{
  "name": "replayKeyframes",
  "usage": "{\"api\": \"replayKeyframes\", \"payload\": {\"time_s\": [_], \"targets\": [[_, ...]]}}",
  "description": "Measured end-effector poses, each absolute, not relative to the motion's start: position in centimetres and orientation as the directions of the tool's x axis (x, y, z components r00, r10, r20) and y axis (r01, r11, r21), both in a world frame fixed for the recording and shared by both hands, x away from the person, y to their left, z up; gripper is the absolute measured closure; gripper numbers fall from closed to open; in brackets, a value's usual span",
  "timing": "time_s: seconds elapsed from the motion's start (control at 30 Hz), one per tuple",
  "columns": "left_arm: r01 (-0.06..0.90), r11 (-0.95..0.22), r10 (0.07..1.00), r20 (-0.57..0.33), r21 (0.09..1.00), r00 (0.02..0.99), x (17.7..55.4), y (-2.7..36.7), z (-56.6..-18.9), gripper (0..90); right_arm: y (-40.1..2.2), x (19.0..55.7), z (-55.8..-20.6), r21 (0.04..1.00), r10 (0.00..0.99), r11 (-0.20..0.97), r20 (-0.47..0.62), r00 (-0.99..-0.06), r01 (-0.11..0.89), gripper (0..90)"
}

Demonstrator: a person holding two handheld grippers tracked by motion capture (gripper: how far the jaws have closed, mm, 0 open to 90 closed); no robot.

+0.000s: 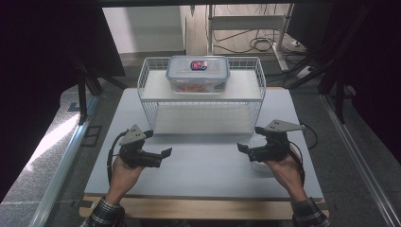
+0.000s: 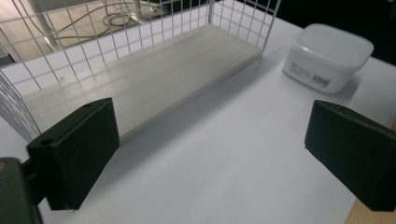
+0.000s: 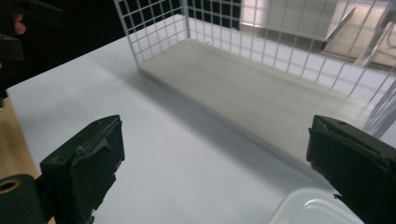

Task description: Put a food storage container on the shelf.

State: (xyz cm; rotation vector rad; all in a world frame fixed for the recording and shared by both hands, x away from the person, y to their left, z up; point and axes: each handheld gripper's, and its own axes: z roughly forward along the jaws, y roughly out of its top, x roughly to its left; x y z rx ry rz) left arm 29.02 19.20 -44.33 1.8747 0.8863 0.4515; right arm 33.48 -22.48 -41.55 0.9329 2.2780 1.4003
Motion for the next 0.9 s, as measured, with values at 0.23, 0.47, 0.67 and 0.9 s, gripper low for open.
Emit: {"api": "replayKeyframes", "payload": {"time_s": [0.23, 0.47, 0.67, 0.9], "targets": [[0.368, -0.273, 0.730, -0.057, 0.889, 0.681, 27.8, 18.8, -45.9, 0.3, -23.0, 32.1, -43.4, 0.875, 0.661, 0.310, 0.083, -0.746, 0.373, 4.5], [0.337, -0.308, 0.720, -0.014, 0.890, 0.694, 26.4, 18.5, -48.2, 0.0, -23.0, 30.9, -44.6, 0.864, 0.668, 0.339, 0.057, -0.742, 0.372, 6.8], [0.336, -0.353, 0.717, 0.022, 0.873, 0.697, 25.6, 18.1, -49.1, 0.0, -22.9, 30.1, -45.9, 0.851, 0.666, 0.360, 0.052, -0.744, 0.382, 6.8], [0.359, -0.390, 0.725, 0.042, 0.848, 0.688, 25.7, 17.7, -50.1, 0.0, -23.2, 29.9, -47.4, 0.827, 0.678, 0.377, 0.060, -0.732, 0.416, 6.6]]}}
